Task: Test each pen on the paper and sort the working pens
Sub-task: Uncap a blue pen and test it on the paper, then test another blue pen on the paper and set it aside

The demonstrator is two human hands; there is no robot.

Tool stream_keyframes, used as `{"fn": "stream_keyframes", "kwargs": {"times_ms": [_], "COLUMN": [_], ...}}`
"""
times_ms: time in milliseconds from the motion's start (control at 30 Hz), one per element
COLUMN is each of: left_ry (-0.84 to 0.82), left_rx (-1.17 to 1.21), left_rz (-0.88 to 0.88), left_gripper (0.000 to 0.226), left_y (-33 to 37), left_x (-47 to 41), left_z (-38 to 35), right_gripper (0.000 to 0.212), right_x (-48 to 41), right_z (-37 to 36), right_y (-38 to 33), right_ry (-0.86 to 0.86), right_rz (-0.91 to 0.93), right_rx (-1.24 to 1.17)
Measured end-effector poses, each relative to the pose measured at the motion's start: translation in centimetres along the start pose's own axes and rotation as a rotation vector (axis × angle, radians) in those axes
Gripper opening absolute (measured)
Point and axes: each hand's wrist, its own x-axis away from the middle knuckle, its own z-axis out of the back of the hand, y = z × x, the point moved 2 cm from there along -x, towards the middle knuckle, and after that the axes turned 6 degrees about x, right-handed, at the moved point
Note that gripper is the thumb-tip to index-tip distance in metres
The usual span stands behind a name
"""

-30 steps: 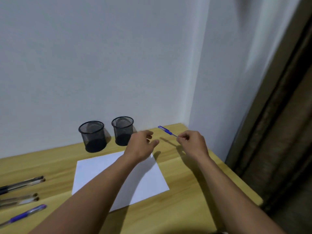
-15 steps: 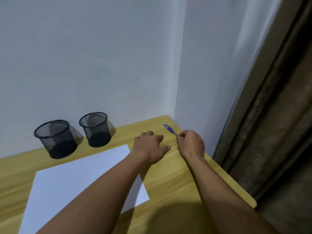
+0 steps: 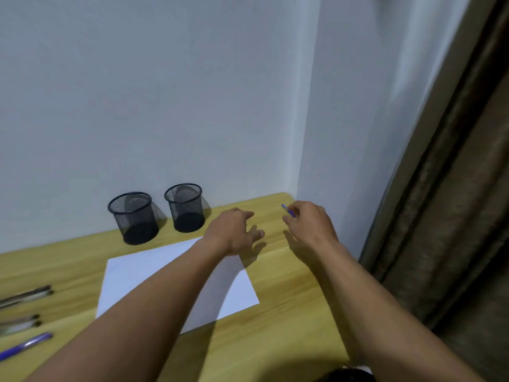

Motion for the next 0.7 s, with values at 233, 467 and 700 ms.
{"fn": "stream_keyframes", "kwargs": {"times_ms": [233, 467, 700], "left_ry": [0.100, 0.212, 0.303], "left_rx": [0.012, -0.015, 0.009], "left_rz": [0.098, 0.282, 0.436], "left_gripper": [0.060, 0.051, 0.041], "left_y": [-6.6, -13.7, -19.6], "left_x": [9.9, 20.6, 28.5], "left_z": [6.2, 10.7, 12.6], "right_gripper": [0.036, 0.036, 0.038], "right_x": [3.2, 9.3, 16.4], "right_z": [0.0, -3.7, -9.5], "right_y": [-9.5, -20.1, -28.2], "right_ry": [-0.137, -0.297, -0.458], "right_rz": [0.258, 0.476, 0.703], "right_rx": [0.000, -0.006, -0.011]}}
